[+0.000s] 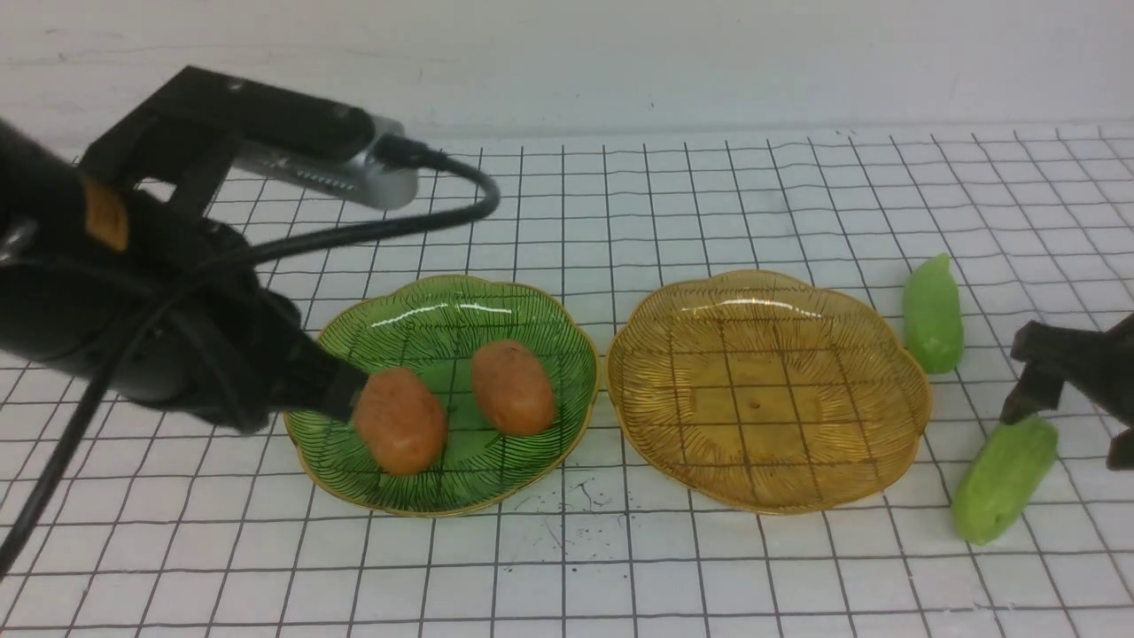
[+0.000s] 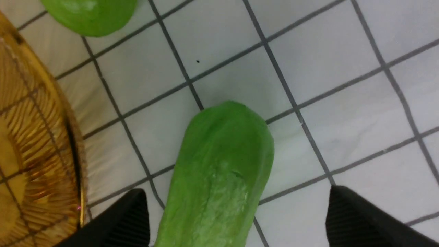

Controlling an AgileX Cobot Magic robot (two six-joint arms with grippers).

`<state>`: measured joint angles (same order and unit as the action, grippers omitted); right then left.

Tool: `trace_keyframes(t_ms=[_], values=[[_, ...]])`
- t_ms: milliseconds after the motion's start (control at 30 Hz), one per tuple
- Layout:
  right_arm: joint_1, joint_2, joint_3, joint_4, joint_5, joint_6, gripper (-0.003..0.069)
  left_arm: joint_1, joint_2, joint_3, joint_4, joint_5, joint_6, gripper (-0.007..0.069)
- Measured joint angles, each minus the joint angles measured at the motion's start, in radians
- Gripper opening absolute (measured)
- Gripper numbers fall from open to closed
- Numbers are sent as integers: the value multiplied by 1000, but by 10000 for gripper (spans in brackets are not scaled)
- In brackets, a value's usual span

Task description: Put different types of vegetables on the plate.

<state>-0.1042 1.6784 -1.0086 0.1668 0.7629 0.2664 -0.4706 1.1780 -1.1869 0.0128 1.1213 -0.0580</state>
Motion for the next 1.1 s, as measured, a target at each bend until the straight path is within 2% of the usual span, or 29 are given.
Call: trace_keyframes(t_ms=[200,300,333,367,400,567,700,767,867,933,967,1100], values=[[0,97,0,46,-30,5,626,0,-17,9,-4,5,0,-8],[0,105,0,68,-30,-13,547,0,-17,9,-4,9,-1,-8],[0,105,-4,74,-29,-31,470,0,-17,9,-4,9,-1,-8],[0,105,-5,74,-28,-34,458,0,-17,9,-4,9,-1,-8],[0,98,-20,72,-9,-58,404,0,-17,9,-4,9,-1,-8],[0,44,-92,60,68,-81,415,0,-17,9,-4,9,-1,-8],[25,-27,-198,137,82,-91,415,0,-17,9,-4,10,-1,-8],[57,-28,-223,178,48,-111,415,0,-17,9,-4,17,-1,-8],[157,12,-264,236,-10,-167,415,0,-17,9,-4,34,-1,-8],[188,37,-275,243,-26,-188,415,0,-17,9,-4,36,-1,-8],[240,81,-300,249,-38,-207,415,0,-17,9,-4,42,-1,-8],[290,159,-340,251,-33,-216,416,0,-17,9,-4,49,-1,-8]])
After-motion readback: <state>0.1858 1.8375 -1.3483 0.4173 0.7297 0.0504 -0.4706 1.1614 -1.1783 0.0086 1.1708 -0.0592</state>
